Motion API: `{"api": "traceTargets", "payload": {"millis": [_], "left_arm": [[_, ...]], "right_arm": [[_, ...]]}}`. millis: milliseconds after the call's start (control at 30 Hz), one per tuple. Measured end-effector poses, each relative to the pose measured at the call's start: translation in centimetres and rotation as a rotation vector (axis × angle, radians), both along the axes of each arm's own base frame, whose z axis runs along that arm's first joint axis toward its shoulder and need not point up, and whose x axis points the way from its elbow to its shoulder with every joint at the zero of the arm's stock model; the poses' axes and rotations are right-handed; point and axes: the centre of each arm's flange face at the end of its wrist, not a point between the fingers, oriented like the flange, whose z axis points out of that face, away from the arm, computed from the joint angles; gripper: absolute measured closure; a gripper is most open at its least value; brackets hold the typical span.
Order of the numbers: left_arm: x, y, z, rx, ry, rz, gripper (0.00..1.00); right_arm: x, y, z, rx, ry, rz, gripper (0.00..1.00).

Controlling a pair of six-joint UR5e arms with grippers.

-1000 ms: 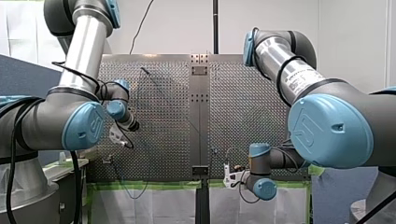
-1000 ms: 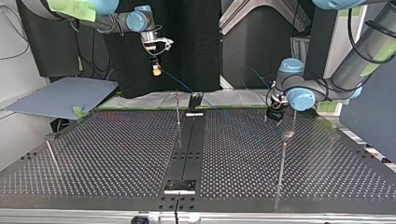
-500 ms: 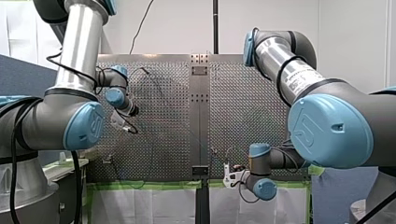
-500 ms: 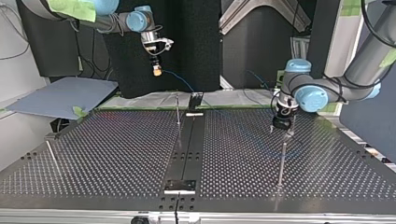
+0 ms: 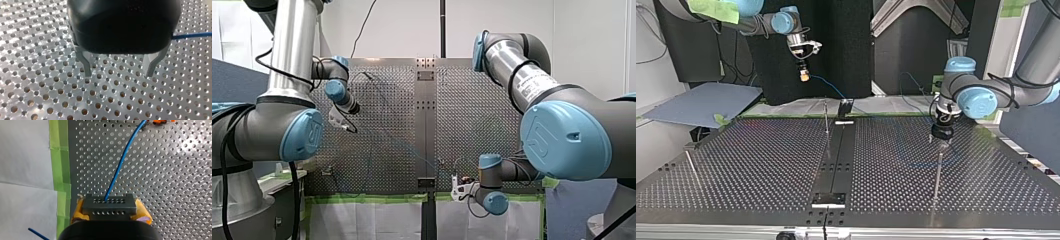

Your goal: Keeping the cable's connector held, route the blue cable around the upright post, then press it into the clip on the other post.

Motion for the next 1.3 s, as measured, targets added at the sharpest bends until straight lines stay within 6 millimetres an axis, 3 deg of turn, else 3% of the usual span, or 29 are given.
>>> {"api": "traceTargets", "payload": {"millis": [433, 1300], "left_arm": [[-0.4, -0.3, 0.1, -0.009, 0.026, -0.033, 0.00], [-3.7, 1.9, -1.0, 0.313, 0.284, 0.113, 0.00]], "right_arm": [[0.0, 0.1, -0.1, 0.001, 0.000, 0.001, 1.00], [0.1, 0.1, -0.2, 0.002, -0.002, 0.011, 1.00]]}}
